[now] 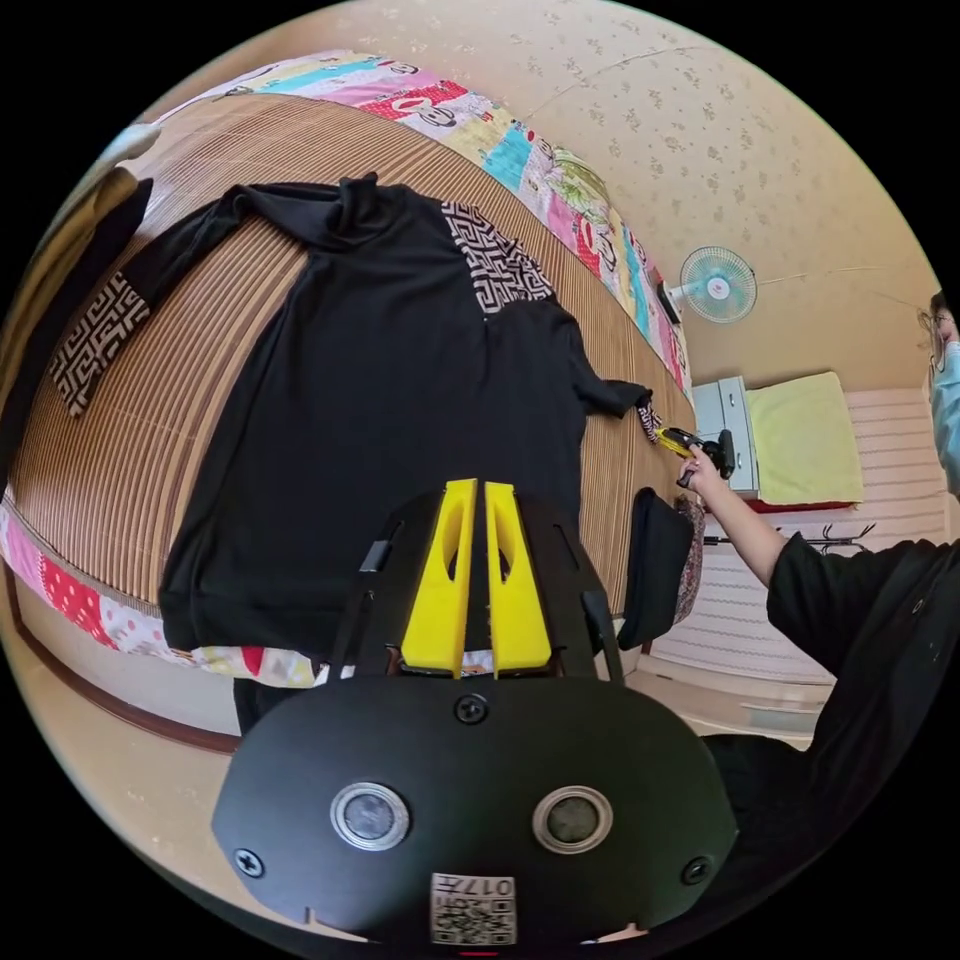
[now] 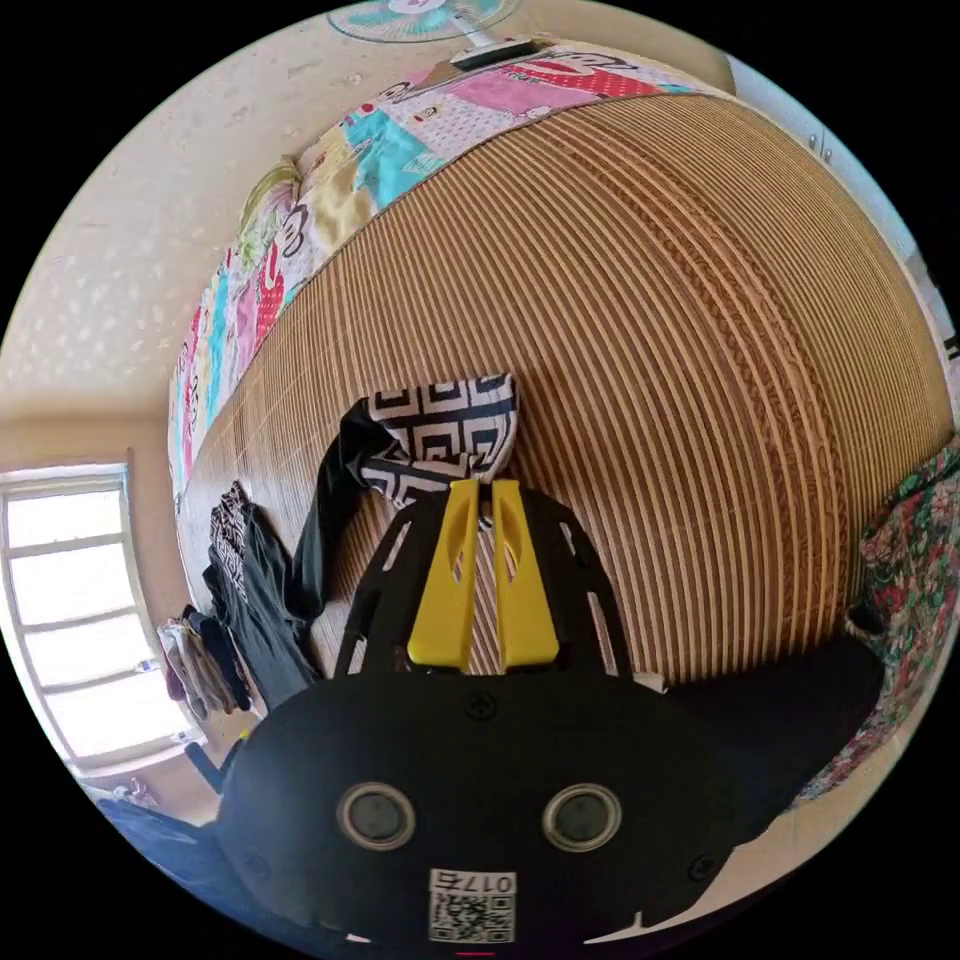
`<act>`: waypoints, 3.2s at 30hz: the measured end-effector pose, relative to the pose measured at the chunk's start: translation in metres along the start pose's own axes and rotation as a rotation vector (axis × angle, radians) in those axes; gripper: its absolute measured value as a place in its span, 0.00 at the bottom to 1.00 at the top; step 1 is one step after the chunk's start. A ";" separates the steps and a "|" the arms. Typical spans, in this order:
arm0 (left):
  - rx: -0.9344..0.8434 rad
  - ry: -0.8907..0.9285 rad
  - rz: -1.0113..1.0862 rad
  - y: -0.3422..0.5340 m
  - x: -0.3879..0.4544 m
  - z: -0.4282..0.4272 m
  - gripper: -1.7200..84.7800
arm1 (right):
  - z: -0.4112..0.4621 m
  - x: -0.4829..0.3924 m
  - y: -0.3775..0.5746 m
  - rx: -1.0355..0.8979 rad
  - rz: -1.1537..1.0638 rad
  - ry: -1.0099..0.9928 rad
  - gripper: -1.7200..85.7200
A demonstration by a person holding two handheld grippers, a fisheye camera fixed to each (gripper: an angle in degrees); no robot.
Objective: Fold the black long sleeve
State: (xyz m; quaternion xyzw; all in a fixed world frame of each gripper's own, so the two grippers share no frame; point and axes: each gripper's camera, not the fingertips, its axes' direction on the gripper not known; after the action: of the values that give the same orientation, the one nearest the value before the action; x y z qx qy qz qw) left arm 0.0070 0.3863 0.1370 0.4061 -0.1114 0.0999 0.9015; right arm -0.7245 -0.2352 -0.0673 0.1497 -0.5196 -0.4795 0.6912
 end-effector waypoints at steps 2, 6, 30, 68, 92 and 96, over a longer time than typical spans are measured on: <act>-0.009 0.009 0.007 -0.003 0.001 0.012 0.02 | -0.025 -0.009 0.007 0.025 -0.064 0.001 0.06; -0.015 0.036 0.025 -0.010 0.001 0.038 0.02 | -0.088 0.001 0.026 0.073 -0.009 -0.047 0.05; -0.040 0.113 0.572 -0.187 0.090 0.285 0.08 | -0.126 0.020 0.065 -0.245 -0.133 0.131 0.05; -0.123 -0.160 0.811 -0.226 0.009 0.434 0.03 | -0.106 0.063 0.094 -0.198 -0.035 0.061 0.07; 0.074 0.186 0.443 -0.227 -0.059 0.348 0.10 | -0.113 0.078 0.115 0.048 0.368 -0.281 0.11; -0.008 0.194 0.425 -0.200 -0.055 0.361 0.10 | -0.091 0.077 0.105 0.086 0.406 -0.244 0.11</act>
State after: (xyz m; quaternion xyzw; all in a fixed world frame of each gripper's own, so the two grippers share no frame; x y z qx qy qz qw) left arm -0.0346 -0.0207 0.2124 0.3587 -0.1077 0.3254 0.8682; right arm -0.5929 -0.2723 0.0136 0.0124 -0.6386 -0.3225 0.6986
